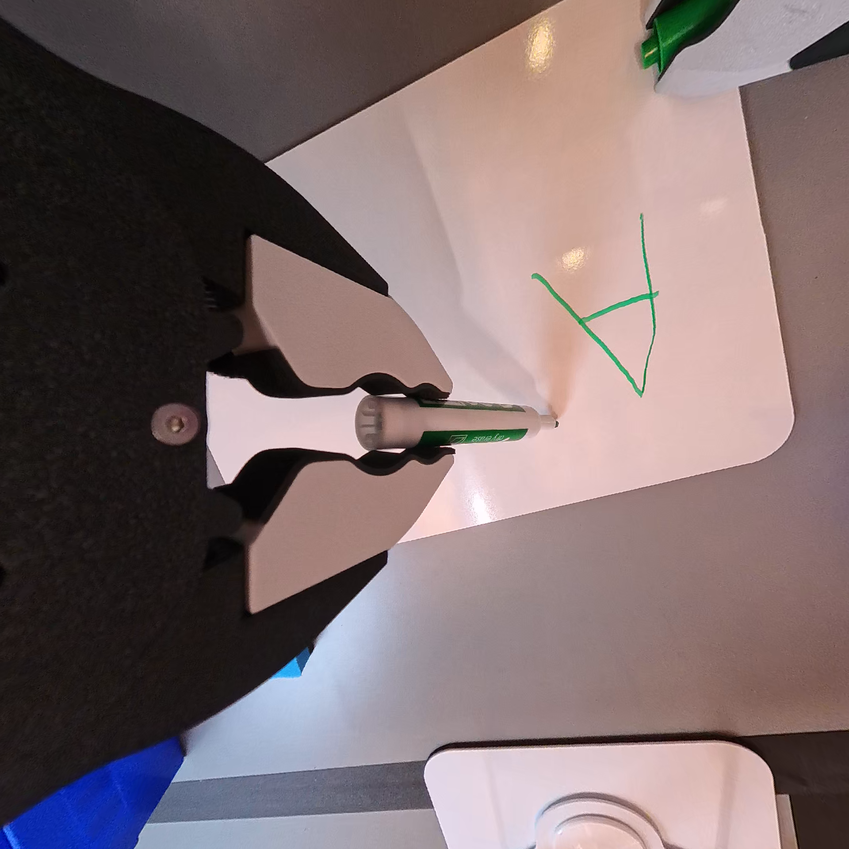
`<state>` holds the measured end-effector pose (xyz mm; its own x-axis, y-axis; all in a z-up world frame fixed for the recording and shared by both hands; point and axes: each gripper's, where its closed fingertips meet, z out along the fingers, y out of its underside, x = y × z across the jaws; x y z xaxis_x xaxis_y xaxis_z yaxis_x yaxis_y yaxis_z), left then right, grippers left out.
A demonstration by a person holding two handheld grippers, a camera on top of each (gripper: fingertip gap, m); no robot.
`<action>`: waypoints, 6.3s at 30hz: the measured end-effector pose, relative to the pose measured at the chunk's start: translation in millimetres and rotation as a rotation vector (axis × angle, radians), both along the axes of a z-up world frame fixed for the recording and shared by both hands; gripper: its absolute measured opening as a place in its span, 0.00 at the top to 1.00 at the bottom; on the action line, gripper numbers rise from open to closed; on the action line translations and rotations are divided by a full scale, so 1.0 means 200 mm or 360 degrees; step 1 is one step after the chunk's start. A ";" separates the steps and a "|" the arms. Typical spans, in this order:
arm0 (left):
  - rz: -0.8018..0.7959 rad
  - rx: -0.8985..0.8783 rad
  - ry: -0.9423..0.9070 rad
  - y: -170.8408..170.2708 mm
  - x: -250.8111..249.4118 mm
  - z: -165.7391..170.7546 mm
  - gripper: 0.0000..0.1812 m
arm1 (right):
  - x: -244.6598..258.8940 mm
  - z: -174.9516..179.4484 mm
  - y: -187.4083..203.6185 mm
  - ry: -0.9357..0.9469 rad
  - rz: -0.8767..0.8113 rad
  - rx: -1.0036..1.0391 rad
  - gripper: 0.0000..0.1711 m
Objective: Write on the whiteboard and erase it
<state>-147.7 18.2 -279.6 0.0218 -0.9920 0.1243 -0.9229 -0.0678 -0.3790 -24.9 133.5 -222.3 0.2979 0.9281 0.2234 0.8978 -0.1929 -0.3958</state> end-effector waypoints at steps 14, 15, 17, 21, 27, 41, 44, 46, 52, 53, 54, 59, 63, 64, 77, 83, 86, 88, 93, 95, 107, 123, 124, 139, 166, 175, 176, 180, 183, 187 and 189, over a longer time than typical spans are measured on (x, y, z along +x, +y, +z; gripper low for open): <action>-0.0002 0.0001 -0.0010 0.00 0.00 0.00 0.90 | 0.01 0.00 -0.14 -0.0024 0.0060 -0.0037 0.88; -0.0001 0.0000 -0.0011 0.00 0.00 0.00 0.90 | 0.01 0.00 -0.16 -0.0021 0.0066 -0.0044 0.88; 0.0002 -0.0002 -0.0013 0.00 0.00 0.00 0.90 | 0.01 -0.01 -0.19 -0.0016 0.0076 -0.0058 0.88; 0.0001 -0.0002 -0.0015 -0.01 0.00 0.00 0.89 | 0.02 -0.01 -0.25 -0.0013 0.0092 -0.0073 0.88; 0.0004 -0.0003 -0.0018 -0.01 0.00 0.00 0.90 | 0.02 0.00 -0.31 0.0028 0.0104 -0.0070 0.88; -0.0010 -0.0007 -0.0039 -0.01 -0.01 0.00 0.90 | 0.02 0.00 -0.04 0.0104 -0.0021 0.0021 0.88; -0.0012 -0.0007 -0.0042 -0.01 -0.01 0.00 0.90 | 0.01 0.00 -0.02 0.0107 -0.0026 0.0018 0.88; -0.0012 -0.0007 -0.0043 -0.01 -0.01 0.00 0.90 | 0.01 0.00 -0.02 0.0103 -0.0027 0.0015 0.88; -0.0011 -0.0006 -0.0048 -0.01 -0.01 0.00 0.90 | 0.01 -0.01 -0.01 0.0084 -0.0023 0.0015 0.88; -0.0011 -0.0005 -0.0048 -0.01 -0.01 0.00 0.90 | 0.01 -0.01 -0.01 0.0079 -0.0022 0.0014 0.88; -0.0011 -0.0005 -0.0048 -0.01 -0.01 0.00 0.89 | 0.01 -0.02 -0.01 0.0075 -0.0021 0.0014 0.88; -0.0013 -0.0006 -0.0047 -0.01 -0.01 0.00 0.90 | 0.03 -0.01 -0.01 0.0055 -0.0027 0.0018 0.88; -0.0013 -0.0006 -0.0045 -0.01 -0.01 0.00 0.89 | 0.07 -0.01 -0.02 0.0037 -0.0042 0.0015 0.88; -0.0013 -0.0005 -0.0045 -0.01 -0.01 0.00 0.89 | 0.08 -0.01 -0.02 0.0033 -0.0046 0.0014 0.88; -0.0013 -0.0004 -0.0045 -0.01 -0.01 0.00 0.89 | 0.14 -0.01 -0.16 0.0051 -0.0040 -0.0010 0.88; -0.0012 -0.0001 -0.0046 -0.01 -0.01 0.00 0.89 | 0.07 -0.02 -0.19 0.0075 0.0005 -0.0016 0.88; -0.0011 -0.0002 -0.0048 -0.02 -0.01 0.00 0.89 | 0.04 -0.02 -0.19 0.0085 0.0020 -0.0020 0.88; -0.0011 -0.0003 -0.0050 -0.02 -0.01 0.00 0.90 | 0.03 -0.02 -0.18 0.0085 0.0027 -0.0020 0.88; -0.0011 -0.0003 -0.0051 -0.02 -0.01 0.00 0.89 | 0.04 -0.02 -0.18 0.0079 0.0025 -0.0022 0.88; -0.0012 0.0001 -0.0047 -0.02 -0.01 0.00 0.90 | 0.05 -0.02 -0.18 0.0078 0.0016 -0.0022 0.88; -0.0011 0.0000 -0.0043 -0.02 -0.01 0.00 0.90 | 0.19 -0.02 -0.21 0.0064 -0.0063 -0.0025 0.88; -0.0013 0.0009 -0.0040 -0.02 -0.01 0.00 0.90 | 0.07 -0.02 -0.32 0.0129 0.0039 -0.0048 0.88; -0.0012 0.0008 -0.0041 -0.02 -0.01 0.00 0.90 | 0.05 -0.02 -0.32 0.0134 0.0046 -0.0050 0.88; -0.0016 0.0004 -0.0045 -0.02 -0.01 0.00 0.90 | 0.24 0.08 -0.20 0.0238 -0.0156 0.0036 0.88; -0.0016 -0.0001 -0.0056 -0.02 -0.01 0.00 0.90 | 0.40 0.00 -0.06 0.0165 -0.0324 0.0045 0.88; -0.0022 -0.0005 -0.0064 -0.03 -0.02 0.00 0.89 | 0.39 -0.03 -0.03 0.0146 -0.0322 0.0028 0.88; -0.0022 -0.0004 -0.0064 -0.03 -0.02 0.00 0.89 | 0.38 -0.03 -0.03 0.0145 -0.0316 0.0026 0.88; -0.0021 -0.0004 -0.0067 -0.03 -0.02 0.00 0.89 | 0.34 -0.04 -0.03 0.0149 -0.0285 0.0014 0.88; -0.0021 -0.0005 -0.0069 -0.03 -0.02 0.00 0.89 | 0.30 -0.04 -0.04 0.0151 -0.0254 0.0008 0.88; -0.0020 -0.0005 -0.0071 -0.03 -0.02 0.00 0.89 | 0.25 -0.04 -0.08 0.0164 -0.0212 -0.0009 0.88; -0.0020 -0.0004 -0.0070 -0.03 -0.02 0.00 0.89 | 0.24 -0.03 -0.11 0.0167 -0.0191 -0.0017 0.88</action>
<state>-151.5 13.0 -279.3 0.0038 -0.9918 0.1274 -0.9061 -0.0573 -0.4192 22.8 112.5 -229.2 0.4278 0.8866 0.1756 0.8221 -0.3009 -0.4834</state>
